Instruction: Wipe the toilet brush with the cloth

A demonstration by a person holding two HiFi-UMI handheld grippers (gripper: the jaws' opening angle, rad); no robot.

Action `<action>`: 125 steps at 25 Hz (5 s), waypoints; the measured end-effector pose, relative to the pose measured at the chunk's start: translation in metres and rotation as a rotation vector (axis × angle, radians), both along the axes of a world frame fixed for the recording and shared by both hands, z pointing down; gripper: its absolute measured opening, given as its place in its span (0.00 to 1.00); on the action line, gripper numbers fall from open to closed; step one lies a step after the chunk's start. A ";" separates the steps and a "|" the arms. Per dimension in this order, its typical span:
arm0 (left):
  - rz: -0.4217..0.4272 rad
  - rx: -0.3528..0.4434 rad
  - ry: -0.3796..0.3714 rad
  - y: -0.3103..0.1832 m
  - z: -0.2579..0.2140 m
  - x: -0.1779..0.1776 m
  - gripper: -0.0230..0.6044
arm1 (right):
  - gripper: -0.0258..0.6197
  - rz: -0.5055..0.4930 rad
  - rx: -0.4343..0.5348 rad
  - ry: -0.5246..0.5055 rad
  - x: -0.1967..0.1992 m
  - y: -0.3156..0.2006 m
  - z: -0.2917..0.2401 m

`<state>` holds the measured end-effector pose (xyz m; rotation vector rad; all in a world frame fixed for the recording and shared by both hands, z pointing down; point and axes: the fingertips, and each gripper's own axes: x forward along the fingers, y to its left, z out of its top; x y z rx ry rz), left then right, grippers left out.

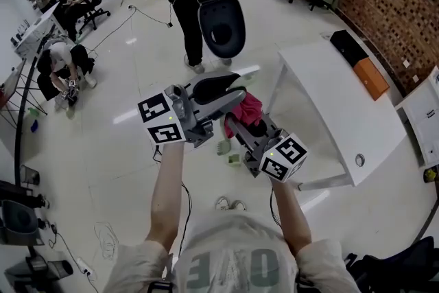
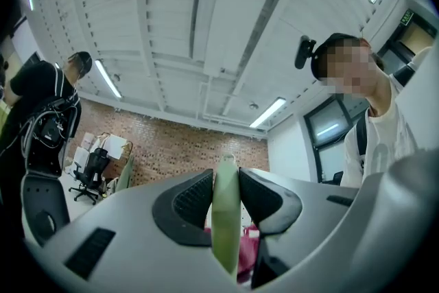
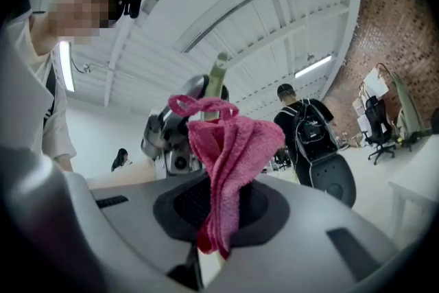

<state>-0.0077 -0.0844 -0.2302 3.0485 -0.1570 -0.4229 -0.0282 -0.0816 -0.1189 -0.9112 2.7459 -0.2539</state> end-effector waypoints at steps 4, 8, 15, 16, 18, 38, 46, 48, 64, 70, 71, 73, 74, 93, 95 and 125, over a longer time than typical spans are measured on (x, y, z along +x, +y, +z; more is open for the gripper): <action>0.007 0.013 0.031 0.005 -0.015 -0.005 0.24 | 0.09 -0.025 -0.074 0.060 -0.019 0.002 0.040; -0.018 0.015 0.008 0.000 -0.026 -0.001 0.23 | 0.09 -0.008 -0.127 0.078 -0.020 -0.003 0.067; -0.209 0.003 -0.075 -0.033 -0.012 0.002 0.23 | 0.09 0.225 0.016 0.164 0.012 0.018 0.028; -0.225 0.002 -0.067 -0.036 -0.013 0.003 0.23 | 0.09 0.230 0.015 0.197 0.010 0.018 0.034; -0.245 -0.009 -0.042 -0.041 -0.016 0.006 0.23 | 0.09 0.251 -0.015 0.295 0.009 0.011 0.058; -0.259 -0.033 -0.051 -0.047 0.007 0.029 0.24 | 0.09 0.334 0.058 0.156 0.010 -0.022 -0.025; -0.226 0.003 -0.041 -0.048 0.009 0.022 0.23 | 0.09 0.295 0.079 0.218 0.013 -0.009 -0.006; -0.231 0.001 -0.018 -0.055 0.010 0.011 0.23 | 0.09 0.316 0.025 0.240 0.028 -0.001 0.021; 0.007 0.079 0.053 -0.038 0.030 -0.007 0.23 | 0.09 0.552 -0.252 0.380 0.136 -0.005 0.140; 0.028 0.084 -0.006 -0.050 0.055 0.011 0.23 | 0.09 0.553 -0.308 0.389 0.148 -0.023 0.167; 0.039 0.090 -0.008 -0.052 0.067 0.012 0.23 | 0.09 0.551 -0.301 0.382 0.149 -0.028 0.175; 0.056 0.112 -0.002 -0.062 0.107 0.014 0.23 | 0.09 0.551 -0.263 0.365 0.150 -0.043 0.207; 0.055 0.121 -0.001 -0.071 0.137 0.016 0.23 | 0.09 0.556 -0.240 0.356 0.153 -0.053 0.232; 0.050 0.023 -0.001 -0.143 0.685 0.027 0.23 | 0.09 0.661 -0.178 0.371 0.210 -0.122 0.727; 0.040 -0.002 0.002 -0.143 0.704 0.027 0.24 | 0.09 0.662 -0.197 0.376 0.211 -0.121 0.747; -0.114 -0.135 0.059 -0.143 0.800 0.012 0.24 | 0.09 0.548 -0.287 0.323 0.162 -0.116 0.815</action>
